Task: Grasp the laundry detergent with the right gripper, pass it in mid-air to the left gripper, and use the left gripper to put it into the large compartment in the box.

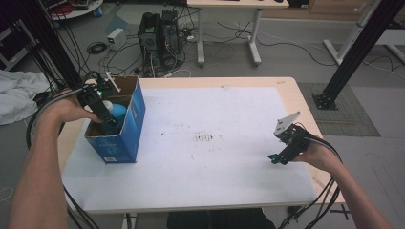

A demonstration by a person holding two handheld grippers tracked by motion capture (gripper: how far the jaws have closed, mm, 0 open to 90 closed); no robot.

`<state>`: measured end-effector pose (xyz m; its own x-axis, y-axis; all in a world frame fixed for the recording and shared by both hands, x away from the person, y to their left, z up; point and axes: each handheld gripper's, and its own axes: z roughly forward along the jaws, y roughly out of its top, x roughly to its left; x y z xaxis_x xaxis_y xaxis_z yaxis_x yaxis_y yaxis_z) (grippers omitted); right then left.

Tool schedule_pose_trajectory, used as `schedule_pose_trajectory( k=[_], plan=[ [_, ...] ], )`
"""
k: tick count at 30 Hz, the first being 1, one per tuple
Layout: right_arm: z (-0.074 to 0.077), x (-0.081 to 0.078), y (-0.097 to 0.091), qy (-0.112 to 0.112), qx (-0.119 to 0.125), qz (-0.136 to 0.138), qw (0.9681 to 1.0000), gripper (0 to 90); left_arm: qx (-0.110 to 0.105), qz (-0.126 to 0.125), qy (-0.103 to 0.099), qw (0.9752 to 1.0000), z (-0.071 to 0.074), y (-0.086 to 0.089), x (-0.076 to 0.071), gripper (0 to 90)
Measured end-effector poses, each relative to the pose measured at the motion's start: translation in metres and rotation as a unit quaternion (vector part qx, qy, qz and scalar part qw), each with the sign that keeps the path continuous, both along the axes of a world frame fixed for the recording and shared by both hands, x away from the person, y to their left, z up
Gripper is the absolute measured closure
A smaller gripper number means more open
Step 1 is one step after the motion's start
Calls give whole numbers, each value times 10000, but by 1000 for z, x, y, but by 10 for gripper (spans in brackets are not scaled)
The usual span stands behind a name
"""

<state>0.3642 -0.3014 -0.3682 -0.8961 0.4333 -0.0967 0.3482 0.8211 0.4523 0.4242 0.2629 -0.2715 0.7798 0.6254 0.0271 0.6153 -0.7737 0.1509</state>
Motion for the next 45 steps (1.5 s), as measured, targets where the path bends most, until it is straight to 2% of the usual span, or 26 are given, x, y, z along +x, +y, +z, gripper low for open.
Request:
schedule_pose_trajectory(
  k=[6, 8, 10, 16, 18, 21, 23, 27, 28, 29, 30, 32, 33, 36, 41, 45],
  plan=[
    [-1, 0, -1, 7, -13, -13, 10000, 114, -37, 49, -17, 10000, -5, -1, -2, 381],
    [-1, 0, -1, -16, -2, 5, 10000, 114, 67, -56, 31, 10000, -5, 0, -1, 381],
    [-1, -1, -1, 7, 3, -28, 10000, 114, 9, -48, -18, 10000, -6, -2, -2, 380],
    [-2, -1, -1, -31, 15, 1, 10000, 114, 187, -197, -62, 9996, -5, -4, -3, 380],
    [-2, 0, -1, -76, 16, 96, 9999, 114, 129, -118, -93, 9998, -6, -5, -5, 380],
    [-3, 0, 0, -78, 21, 77, 9999, 114, 208, -201, -71, 9996, -5, -4, -4, 379],
    [-1, -1, 0, -8, 1, 19, 10000, 114, 178, -162, -90, 9997, -6, -4, -5, 379],
    [-1, 0, 1, -91, 10, 95, 9999, 114, 158, -126, -94, 9998, -6, -5, -5, 378],
    [-1, -1, 2, -84, 13, 66, 9999, 114, 243, -211, -62, 9995, -5, -4, -4, 377],
    [0, -1, 2, -82, 14, 68, 9999, 114, 173, -127, -91, 9997, -6, -5, -5, 377],
    [0, -1, 2, -72, 36, 24, 10000, 114, 224, -171, -74, 9996, -5, -5, -4, 376],
    [-1, 0, 3, -95, 19, 62, 9999, 114, 184, -115, -102, 9997, -6, -5, -5, 374],
    [-1, 0, 3, -99, 5, 92, 9999, 114, 289, -197, -86, 9993, -5, -5, -4, 373],
    [-1, -1, 4, -94, 31, 67, 9999, 114, 326, -174, -79, 9993, -6, -7, -3, 351],
    [-1, -3, 3, -5, -3, 14, 10000, 114, 244, -88, -86, 9996, -7, -8, -3, 335],
    [-2, -3, 1, -24, 2, -2, 10000, 114, 215, -74, -46, 9997, -8, -8, -3, 318]
  ],
)
